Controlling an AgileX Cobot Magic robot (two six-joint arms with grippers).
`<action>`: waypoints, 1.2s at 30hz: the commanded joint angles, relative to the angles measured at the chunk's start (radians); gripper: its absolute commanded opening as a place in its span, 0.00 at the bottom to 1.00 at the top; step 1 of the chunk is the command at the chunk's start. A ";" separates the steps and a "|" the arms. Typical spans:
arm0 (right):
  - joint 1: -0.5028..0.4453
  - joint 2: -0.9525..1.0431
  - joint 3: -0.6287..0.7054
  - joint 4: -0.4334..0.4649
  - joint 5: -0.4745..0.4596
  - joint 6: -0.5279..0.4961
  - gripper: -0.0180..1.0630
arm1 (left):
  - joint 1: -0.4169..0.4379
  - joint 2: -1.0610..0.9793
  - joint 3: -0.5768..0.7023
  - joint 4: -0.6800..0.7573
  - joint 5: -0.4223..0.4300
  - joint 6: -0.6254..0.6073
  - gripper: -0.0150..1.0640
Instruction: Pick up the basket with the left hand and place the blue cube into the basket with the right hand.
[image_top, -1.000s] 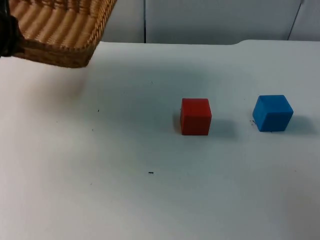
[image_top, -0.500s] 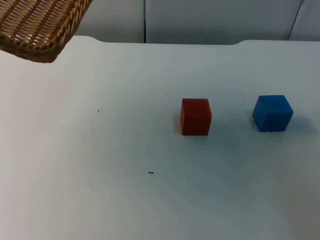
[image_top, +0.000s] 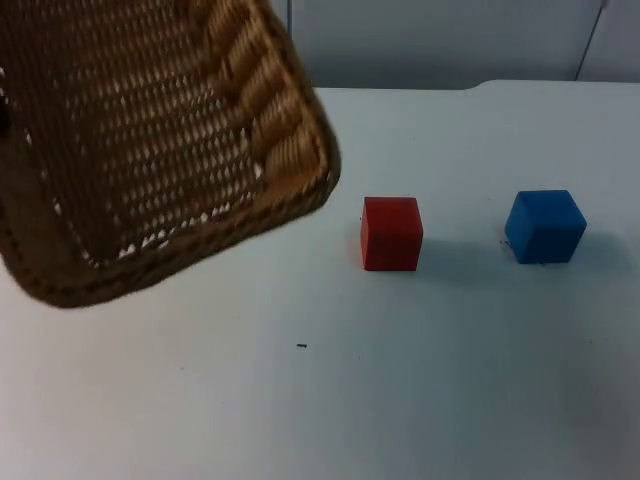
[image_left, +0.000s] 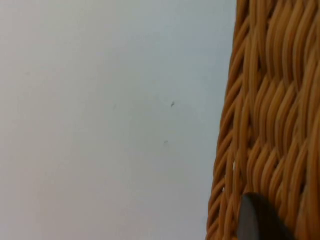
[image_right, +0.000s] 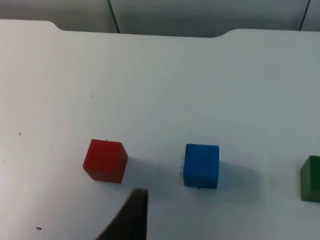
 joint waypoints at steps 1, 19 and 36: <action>-0.002 0.003 -0.007 0.003 0.004 -0.013 0.98 | 0.027 0.004 0.002 0.179 0.061 -0.110 0.01; -0.002 0.003 -0.007 0.030 0.019 -0.022 0.98 | 0.218 0.185 -0.053 0.075 0.498 0.341 0.01; -0.002 0.005 -0.008 0.241 0.016 -0.307 0.98 | 0.218 0.312 -0.164 0.043 0.538 0.373 0.01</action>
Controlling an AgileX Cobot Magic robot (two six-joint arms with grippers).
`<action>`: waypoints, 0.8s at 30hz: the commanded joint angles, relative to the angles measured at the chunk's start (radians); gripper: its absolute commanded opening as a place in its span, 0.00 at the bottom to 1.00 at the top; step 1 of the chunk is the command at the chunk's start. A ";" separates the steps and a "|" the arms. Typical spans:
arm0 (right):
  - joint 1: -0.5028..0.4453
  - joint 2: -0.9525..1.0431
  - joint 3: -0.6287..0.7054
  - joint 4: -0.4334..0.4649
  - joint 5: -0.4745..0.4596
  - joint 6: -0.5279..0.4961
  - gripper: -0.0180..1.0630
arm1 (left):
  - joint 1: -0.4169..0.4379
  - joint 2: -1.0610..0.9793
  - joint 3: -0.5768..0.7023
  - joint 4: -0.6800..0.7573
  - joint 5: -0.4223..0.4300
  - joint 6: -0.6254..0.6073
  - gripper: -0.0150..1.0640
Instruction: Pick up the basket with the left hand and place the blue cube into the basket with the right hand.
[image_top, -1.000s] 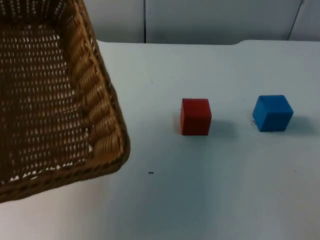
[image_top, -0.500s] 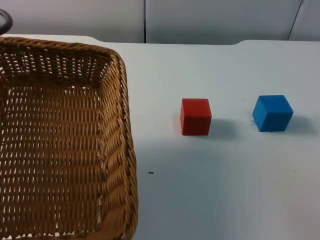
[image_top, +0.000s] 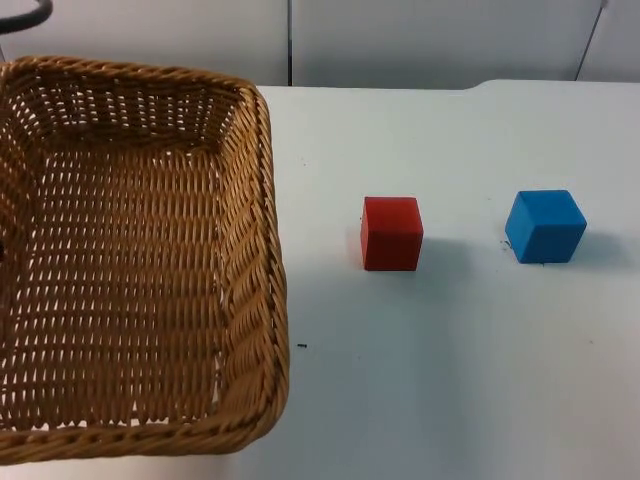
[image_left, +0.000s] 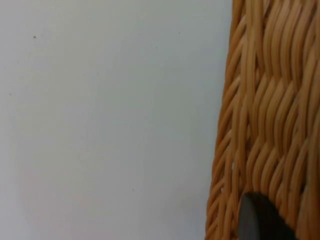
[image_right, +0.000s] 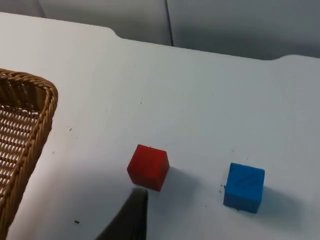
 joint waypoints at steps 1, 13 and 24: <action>-0.002 0.005 -0.015 0.016 -0.012 -0.038 0.98 | 0.003 0.006 -0.010 -0.026 -0.002 0.005 0.01; -0.002 0.138 -0.254 -0.022 0.143 0.041 0.98 | 0.003 0.062 -0.011 -0.082 -0.006 0.057 0.01; 0.048 0.312 -0.347 -0.304 0.138 0.302 0.95 | 0.003 0.066 -0.105 -0.081 0.039 0.061 0.01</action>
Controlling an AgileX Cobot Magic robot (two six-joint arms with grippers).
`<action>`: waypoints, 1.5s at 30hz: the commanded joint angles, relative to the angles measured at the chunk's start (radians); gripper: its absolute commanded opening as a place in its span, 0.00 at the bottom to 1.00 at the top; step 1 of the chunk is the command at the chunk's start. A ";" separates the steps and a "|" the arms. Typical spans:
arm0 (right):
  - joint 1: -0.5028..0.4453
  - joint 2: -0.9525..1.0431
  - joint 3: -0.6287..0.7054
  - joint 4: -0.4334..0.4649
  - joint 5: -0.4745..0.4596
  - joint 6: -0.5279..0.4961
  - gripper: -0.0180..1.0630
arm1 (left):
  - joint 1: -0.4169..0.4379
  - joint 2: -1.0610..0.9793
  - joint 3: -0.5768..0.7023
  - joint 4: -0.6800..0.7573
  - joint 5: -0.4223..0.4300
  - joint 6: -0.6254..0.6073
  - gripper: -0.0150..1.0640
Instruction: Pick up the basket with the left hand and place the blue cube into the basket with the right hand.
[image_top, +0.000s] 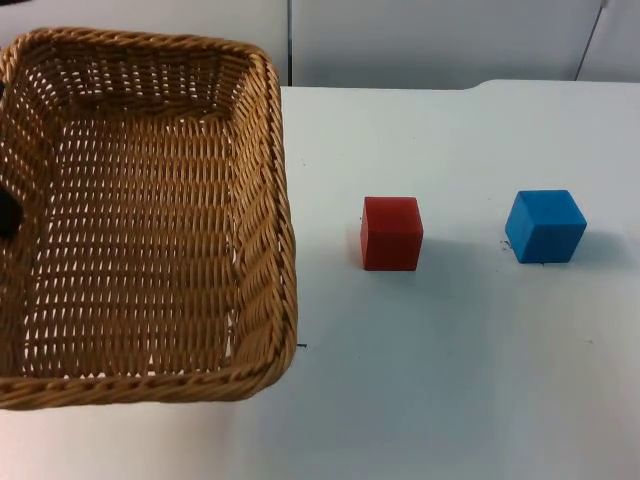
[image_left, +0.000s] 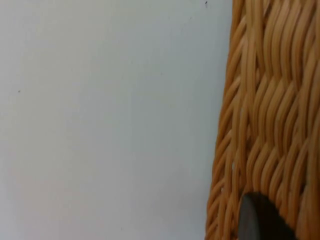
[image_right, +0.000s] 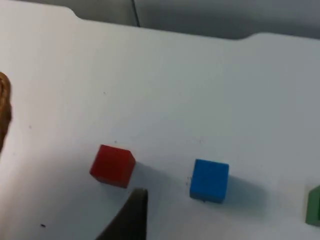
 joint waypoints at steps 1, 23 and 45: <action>0.034 0.035 -0.009 -0.104 -0.013 0.079 0.94 | 0.003 -0.002 -0.020 -0.033 0.025 0.005 0.01; 0.138 0.416 -0.009 -0.262 -0.179 0.326 0.80 | 0.003 0.023 -0.022 -0.039 0.010 0.016 0.01; 0.158 0.695 -0.019 -0.281 -0.357 0.405 0.80 | 0.003 0.127 -0.084 -0.050 0.022 0.026 0.01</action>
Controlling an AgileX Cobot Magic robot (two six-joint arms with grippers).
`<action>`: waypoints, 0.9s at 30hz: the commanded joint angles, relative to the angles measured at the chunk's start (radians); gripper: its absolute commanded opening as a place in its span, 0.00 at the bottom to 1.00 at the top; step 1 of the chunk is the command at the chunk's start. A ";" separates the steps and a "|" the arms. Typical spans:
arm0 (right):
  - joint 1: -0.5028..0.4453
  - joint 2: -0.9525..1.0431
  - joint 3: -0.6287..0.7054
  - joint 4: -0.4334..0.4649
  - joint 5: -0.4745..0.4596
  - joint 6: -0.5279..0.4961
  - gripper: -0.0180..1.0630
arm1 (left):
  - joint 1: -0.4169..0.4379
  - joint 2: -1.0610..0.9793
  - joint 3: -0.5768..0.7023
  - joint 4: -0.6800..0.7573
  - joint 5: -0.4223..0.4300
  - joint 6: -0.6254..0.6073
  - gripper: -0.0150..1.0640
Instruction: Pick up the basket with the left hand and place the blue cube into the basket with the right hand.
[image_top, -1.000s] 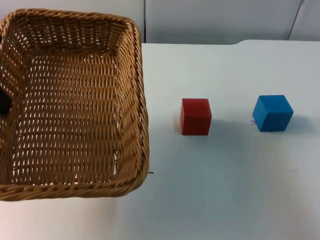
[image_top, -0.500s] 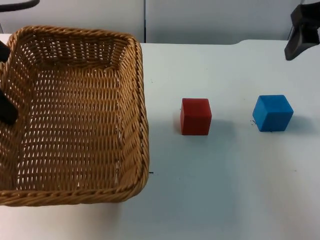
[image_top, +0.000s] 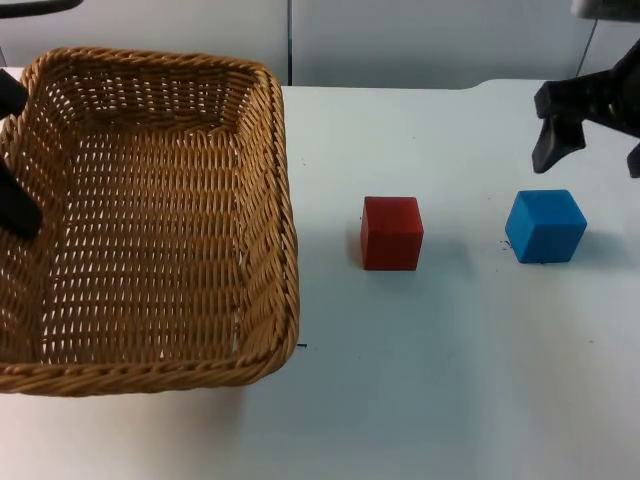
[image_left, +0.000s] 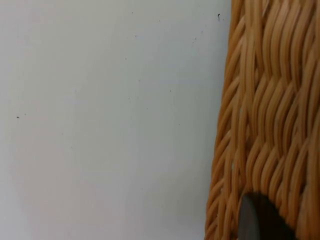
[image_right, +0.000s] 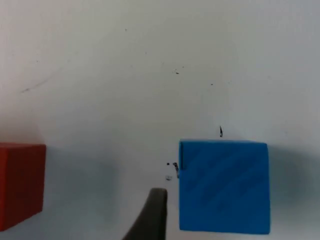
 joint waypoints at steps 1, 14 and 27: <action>0.009 0.022 -0.011 -0.002 -0.022 0.005 0.80 | 0.003 -0.003 -0.011 -0.029 0.013 0.007 0.01; 0.011 0.111 -0.011 -0.030 -0.089 0.082 0.78 | 0.003 -0.003 -0.011 -0.029 0.027 0.016 0.01; 0.011 0.176 -0.011 -0.003 -0.146 0.083 0.55 | 0.003 -0.003 -0.011 -0.038 0.027 0.025 0.01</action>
